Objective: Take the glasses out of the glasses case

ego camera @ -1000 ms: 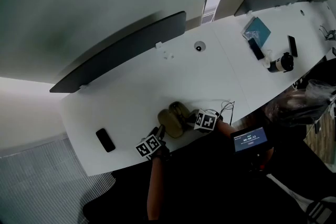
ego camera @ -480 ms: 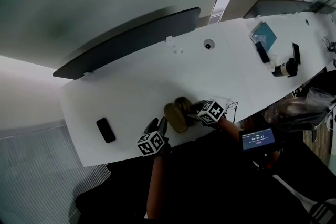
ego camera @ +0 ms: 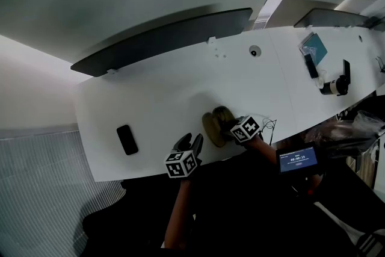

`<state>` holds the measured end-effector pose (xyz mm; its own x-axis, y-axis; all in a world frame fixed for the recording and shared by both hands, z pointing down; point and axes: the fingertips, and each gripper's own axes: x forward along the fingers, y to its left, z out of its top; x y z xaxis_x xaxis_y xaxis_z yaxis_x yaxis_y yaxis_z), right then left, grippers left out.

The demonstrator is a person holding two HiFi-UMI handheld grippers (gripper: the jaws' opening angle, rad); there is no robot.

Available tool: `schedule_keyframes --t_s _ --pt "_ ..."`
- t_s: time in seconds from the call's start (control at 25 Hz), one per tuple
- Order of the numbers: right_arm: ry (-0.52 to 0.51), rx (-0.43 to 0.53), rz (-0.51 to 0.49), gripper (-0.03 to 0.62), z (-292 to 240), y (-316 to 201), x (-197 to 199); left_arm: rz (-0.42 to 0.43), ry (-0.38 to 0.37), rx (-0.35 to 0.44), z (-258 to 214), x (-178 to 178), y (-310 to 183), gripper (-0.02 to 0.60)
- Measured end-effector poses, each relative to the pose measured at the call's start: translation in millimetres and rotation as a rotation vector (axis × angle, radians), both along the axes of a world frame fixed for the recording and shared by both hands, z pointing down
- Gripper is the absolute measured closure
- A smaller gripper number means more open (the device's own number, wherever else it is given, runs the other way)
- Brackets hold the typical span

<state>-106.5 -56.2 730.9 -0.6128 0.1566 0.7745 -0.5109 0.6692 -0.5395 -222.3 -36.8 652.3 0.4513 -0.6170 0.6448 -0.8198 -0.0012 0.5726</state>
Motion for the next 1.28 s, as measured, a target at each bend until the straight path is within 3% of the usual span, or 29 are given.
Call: schedule_keyframes --t_s 0.2,0.56,0.84,1.04,1.16,1.28 --pt "0.011 0.000 -0.021 0.391 -3.3 0.0 2.7 0.044 0.012 0.036 -15.4 10.8 -5.4 0.383" --pt "0.054 0.074 -0.110 0.486 -18.2 -4.4 12.3 0.109 0.039 0.070 -23.9 38.5 -27.1 0.388" --pt "0.144 0.189 -0.189 0.499 -14.1 -11.2 24.3 0.145 0.032 0.064 -22.9 55.0 -29.8 0.396" --pt "0.315 0.419 -0.378 0.508 -17.1 -23.5 32.1 0.152 0.024 0.065 -26.0 60.6 -25.7 0.402" --pt "0.374 0.477 -0.391 0.525 -8.8 -35.9 39.1 0.154 0.025 0.055 -23.7 63.4 -24.8 0.405" --pt "0.365 0.481 -0.366 0.526 -2.9 -41.2 43.9 0.162 0.025 0.051 -23.6 67.1 -24.6 0.407"
